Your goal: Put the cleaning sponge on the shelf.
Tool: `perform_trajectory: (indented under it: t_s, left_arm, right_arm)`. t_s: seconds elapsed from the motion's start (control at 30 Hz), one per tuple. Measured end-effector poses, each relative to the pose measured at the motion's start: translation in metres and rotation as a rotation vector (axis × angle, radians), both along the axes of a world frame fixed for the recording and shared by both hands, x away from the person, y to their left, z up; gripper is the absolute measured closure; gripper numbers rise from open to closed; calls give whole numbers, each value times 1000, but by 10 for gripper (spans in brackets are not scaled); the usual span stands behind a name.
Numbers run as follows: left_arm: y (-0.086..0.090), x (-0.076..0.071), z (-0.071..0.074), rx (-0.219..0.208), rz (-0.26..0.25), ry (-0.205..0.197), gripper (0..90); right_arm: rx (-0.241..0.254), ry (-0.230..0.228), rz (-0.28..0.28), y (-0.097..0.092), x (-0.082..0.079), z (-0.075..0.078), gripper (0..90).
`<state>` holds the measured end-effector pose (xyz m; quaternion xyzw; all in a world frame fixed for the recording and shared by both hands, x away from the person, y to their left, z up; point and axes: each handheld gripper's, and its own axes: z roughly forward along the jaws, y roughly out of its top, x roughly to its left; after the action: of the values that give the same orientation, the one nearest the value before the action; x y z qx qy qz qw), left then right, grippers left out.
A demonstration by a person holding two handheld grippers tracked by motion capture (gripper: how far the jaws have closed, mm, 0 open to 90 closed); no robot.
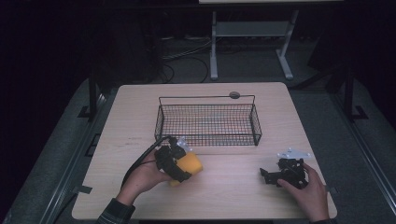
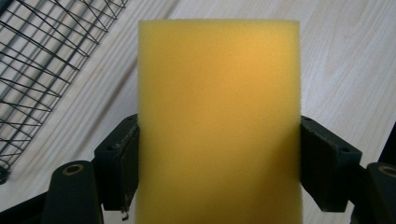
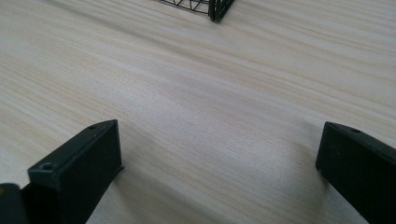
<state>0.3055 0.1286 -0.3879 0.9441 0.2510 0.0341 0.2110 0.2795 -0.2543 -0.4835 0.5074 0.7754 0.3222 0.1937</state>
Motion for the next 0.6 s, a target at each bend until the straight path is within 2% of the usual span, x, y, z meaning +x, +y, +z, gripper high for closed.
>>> perform_trajectory:
  t_s: [0.6]
  left_arm:
    - [5, 21, 26, -10, 8, -12, 244]
  right_arm:
    - [2, 2, 0, 0, 0, 0, 0]
